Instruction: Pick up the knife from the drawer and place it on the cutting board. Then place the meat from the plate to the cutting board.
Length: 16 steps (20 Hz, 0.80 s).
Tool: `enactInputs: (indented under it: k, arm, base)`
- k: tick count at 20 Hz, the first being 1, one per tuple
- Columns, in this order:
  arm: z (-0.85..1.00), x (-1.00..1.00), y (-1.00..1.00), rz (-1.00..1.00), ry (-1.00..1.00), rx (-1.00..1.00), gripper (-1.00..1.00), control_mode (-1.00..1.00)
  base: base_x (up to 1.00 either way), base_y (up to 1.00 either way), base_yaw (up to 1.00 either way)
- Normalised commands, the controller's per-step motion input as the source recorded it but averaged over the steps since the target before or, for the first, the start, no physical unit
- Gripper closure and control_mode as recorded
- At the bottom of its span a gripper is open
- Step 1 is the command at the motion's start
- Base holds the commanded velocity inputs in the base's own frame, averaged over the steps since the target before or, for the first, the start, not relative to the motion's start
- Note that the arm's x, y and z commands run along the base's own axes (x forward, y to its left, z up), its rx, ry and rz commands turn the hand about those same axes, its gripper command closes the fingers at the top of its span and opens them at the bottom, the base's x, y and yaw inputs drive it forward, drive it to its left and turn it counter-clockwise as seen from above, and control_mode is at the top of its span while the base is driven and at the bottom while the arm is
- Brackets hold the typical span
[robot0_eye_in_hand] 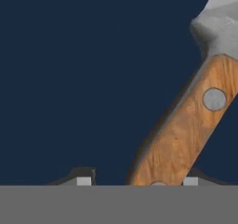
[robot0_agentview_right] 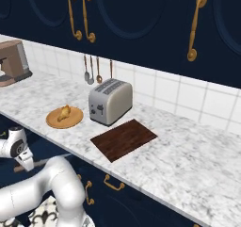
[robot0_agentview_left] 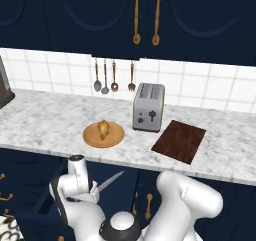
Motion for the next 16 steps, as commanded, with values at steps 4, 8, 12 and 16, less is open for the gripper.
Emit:
enactInputs:
  k: [4, 8, 12, 16]
  arm:
    - [-0.74, -0.62, 0.05, -0.02, 0.05, -0.02, 1.0, -1.0]
    - [0.14, -1.0, -0.01, 0.0, -0.05, 0.05, 1.0, -1.0]
    - [0.98, -1.0, 0.0, 0.02, 0.0, 0.17, 1.0, -1.0]
    - [1.0, -1.0, 0.0, 0.03, 0.04, 0.04, 1.0, -1.0]
  base:
    - [0.0, 0.0, 0.0]
    - [0.0, 0.0, 0.0]
    - [0.0, 0.0, 0.0]
    - [0.0, 0.0, 0.0]
